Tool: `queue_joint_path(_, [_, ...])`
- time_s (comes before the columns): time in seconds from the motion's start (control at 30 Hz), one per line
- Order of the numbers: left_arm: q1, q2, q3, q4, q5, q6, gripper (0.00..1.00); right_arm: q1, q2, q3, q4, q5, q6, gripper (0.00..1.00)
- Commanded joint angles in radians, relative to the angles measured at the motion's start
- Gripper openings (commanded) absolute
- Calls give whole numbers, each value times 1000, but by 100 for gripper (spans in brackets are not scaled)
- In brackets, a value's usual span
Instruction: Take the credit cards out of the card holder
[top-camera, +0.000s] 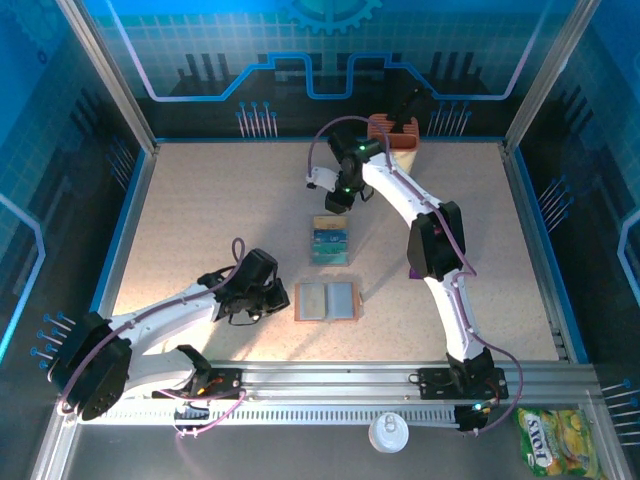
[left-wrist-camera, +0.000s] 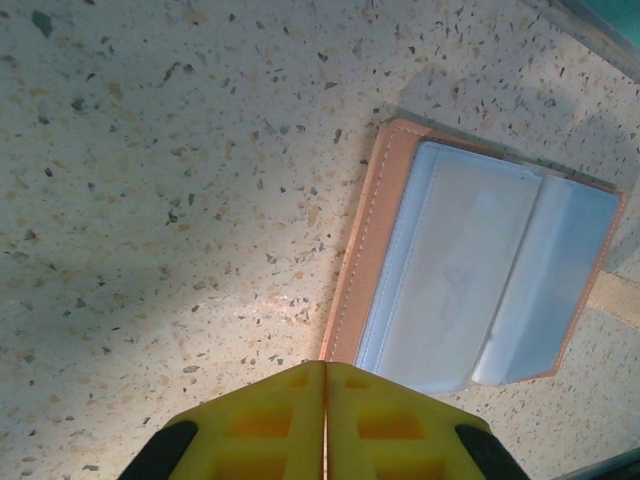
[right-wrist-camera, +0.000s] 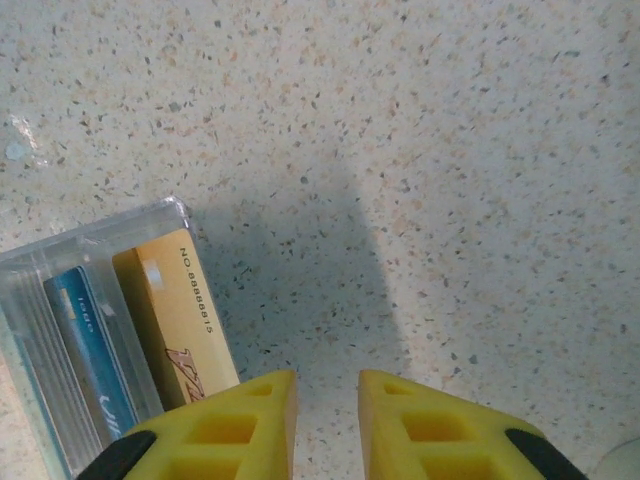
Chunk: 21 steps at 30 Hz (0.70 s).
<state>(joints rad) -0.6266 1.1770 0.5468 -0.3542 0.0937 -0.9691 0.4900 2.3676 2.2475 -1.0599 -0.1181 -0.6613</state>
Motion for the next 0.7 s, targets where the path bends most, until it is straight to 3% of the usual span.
queue_joint_path(0.0, [10,-7,-21,7,8,-14,9,7,-28,-32,22,-12,19,25])
queue_joint_path(0.33, [9,-20,-34,12,5,-17,9,19,-36,-53,14,-8,14,25])
queue_joint_path(0.67, [9,2,-47,58,22,-22,9,24,-187,-136,55,18,57,25])
